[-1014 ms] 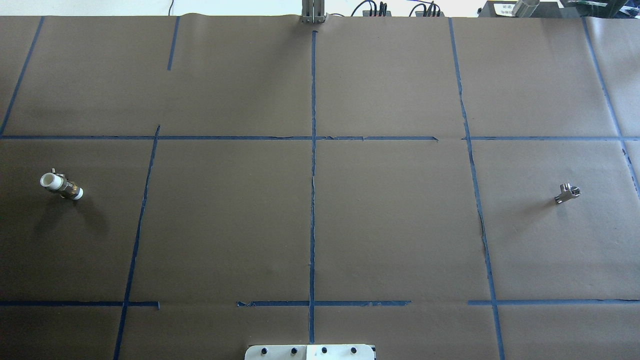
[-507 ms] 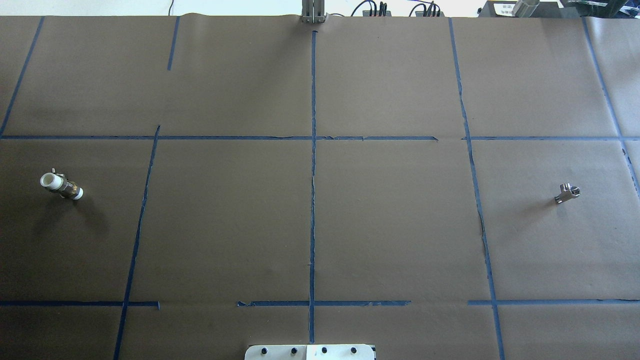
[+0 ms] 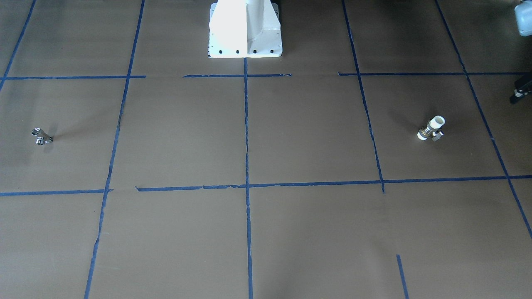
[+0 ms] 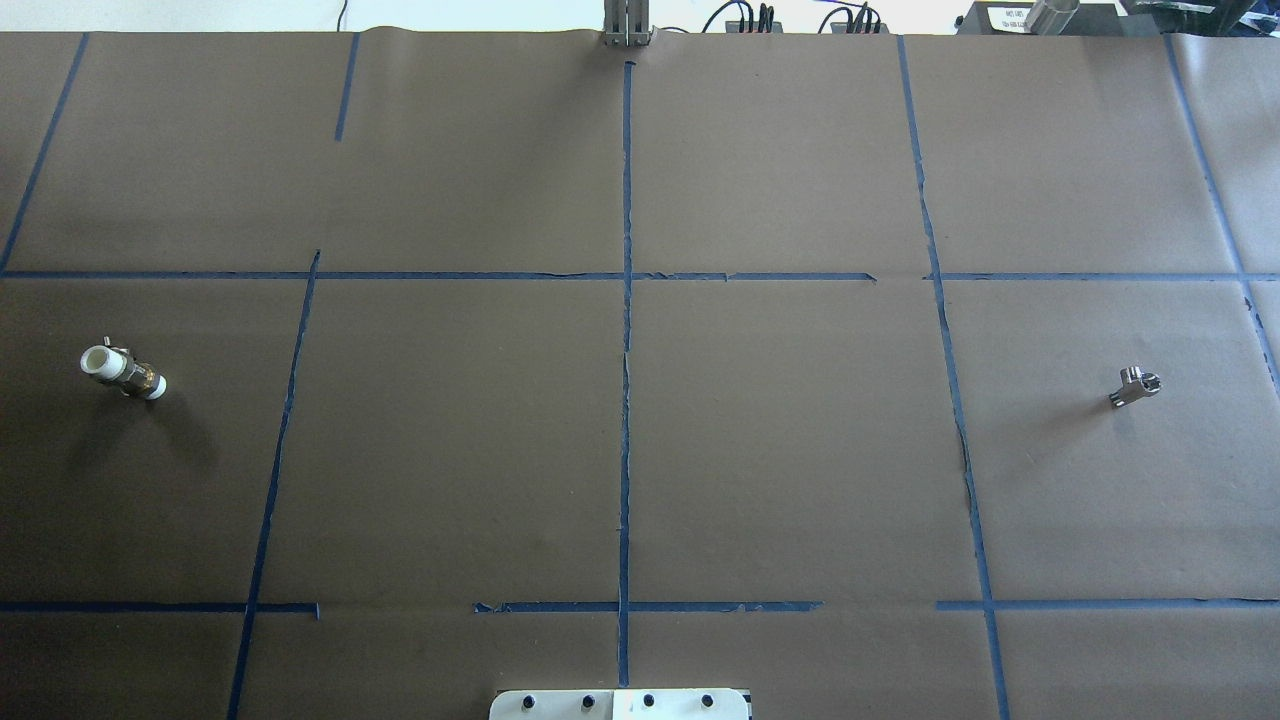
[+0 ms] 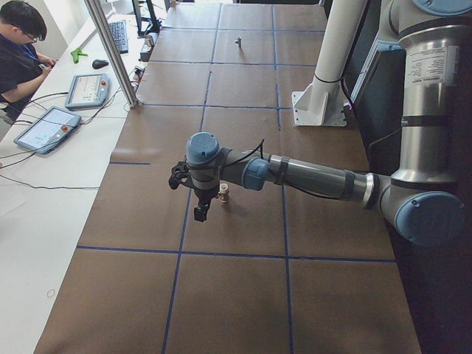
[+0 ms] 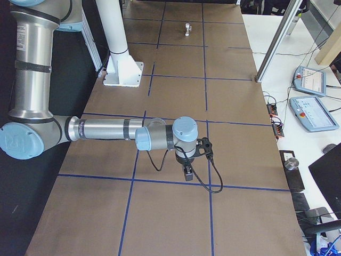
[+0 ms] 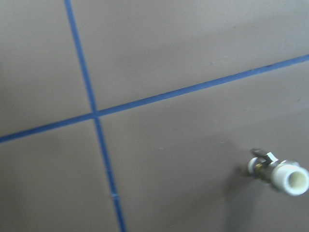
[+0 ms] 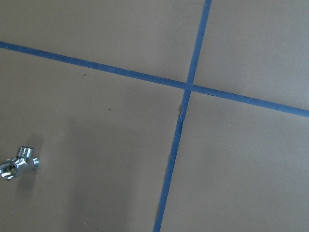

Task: Assemble PPR valve and pipe with both arms
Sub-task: 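Move the left gripper down toward the white PPR pipe piece, then close the left gripper on the white PPR pipe piece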

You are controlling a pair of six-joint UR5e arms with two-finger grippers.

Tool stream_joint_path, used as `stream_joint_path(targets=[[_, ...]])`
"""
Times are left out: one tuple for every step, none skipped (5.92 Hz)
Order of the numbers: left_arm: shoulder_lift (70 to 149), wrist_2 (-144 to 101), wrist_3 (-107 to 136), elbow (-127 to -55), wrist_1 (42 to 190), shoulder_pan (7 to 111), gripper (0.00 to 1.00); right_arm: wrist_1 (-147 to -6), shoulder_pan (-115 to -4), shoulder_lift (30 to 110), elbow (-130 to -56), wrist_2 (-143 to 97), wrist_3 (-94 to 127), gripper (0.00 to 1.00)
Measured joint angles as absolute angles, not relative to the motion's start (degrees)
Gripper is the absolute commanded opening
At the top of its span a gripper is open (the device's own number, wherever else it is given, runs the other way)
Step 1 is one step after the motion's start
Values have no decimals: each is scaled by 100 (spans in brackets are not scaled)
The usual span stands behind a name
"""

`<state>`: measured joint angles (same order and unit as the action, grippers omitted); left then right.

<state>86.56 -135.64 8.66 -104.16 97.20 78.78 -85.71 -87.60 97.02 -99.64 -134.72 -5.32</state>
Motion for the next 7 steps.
stream_joint_path(targets=[[8585, -13519, 1856, -10441, 10338, 7507, 100, -8852, -8757, 9613, -10030, -13558, -496, 100], [8525, -13298, 2739, -10439, 10914, 7078, 100, -8971, -8755, 9579, -10058, -13581, -484, 100], [8530, -12865, 3335, -10411, 11237, 6563, 100, -8995, -8754, 9582, -10046, -13578, -485, 100], [8547, -12562, 3568, -10375, 11352, 6175, 100, -8991, -8754, 9600, -10031, -13573, -490, 100], [8562, -12454, 3637, -10354, 11384, 5923, 100, -8985, -8754, 9619, -10026, -13573, -487, 100], [8582, -12421, 3658, -10342, 11387, 5756, 100, -8983, -8754, 9632, -10022, -13577, -479, 100], [8600, -12416, 3697, -10335, 11384, 5680, 100, -8983, -8754, 9638, -10020, -13578, -476, 100]])
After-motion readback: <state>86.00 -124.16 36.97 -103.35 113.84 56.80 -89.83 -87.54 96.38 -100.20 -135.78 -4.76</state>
